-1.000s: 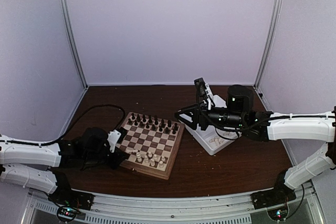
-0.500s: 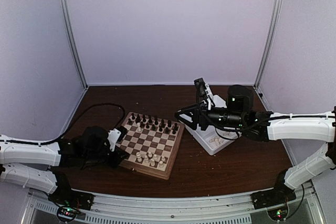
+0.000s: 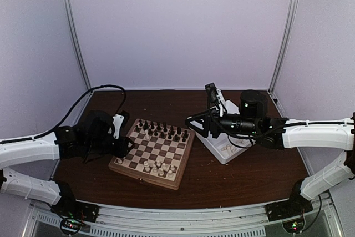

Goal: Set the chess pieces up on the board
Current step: Pick up the chess piece from the chessboard.

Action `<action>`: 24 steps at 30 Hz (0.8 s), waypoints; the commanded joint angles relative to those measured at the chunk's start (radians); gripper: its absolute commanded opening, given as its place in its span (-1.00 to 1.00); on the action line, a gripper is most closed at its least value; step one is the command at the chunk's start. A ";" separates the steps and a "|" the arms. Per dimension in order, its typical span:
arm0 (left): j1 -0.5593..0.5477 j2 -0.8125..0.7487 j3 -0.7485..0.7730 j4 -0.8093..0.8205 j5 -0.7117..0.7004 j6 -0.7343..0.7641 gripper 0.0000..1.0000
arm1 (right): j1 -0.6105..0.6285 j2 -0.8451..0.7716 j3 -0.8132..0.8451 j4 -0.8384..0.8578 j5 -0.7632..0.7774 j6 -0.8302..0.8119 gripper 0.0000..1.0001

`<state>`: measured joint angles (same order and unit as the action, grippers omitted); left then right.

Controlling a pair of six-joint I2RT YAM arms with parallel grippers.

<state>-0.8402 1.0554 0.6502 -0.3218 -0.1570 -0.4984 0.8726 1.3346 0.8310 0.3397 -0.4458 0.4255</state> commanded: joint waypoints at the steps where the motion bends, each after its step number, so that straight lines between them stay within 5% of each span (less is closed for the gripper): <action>1: 0.022 0.093 0.153 -0.145 -0.036 -0.082 -0.18 | -0.007 -0.007 0.008 -0.003 0.003 0.000 0.24; 10: 0.032 0.379 0.445 -0.345 -0.067 -0.198 0.01 | -0.012 -0.026 -0.011 -0.003 0.011 -0.002 0.24; 24: 0.050 0.697 0.695 -0.412 -0.121 -0.225 -0.20 | -0.033 -0.081 -0.052 -0.020 0.022 -0.018 0.24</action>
<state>-0.8059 1.7103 1.2919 -0.7292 -0.2535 -0.7097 0.8513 1.2865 0.7918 0.3264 -0.4438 0.4217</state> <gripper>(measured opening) 0.421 0.618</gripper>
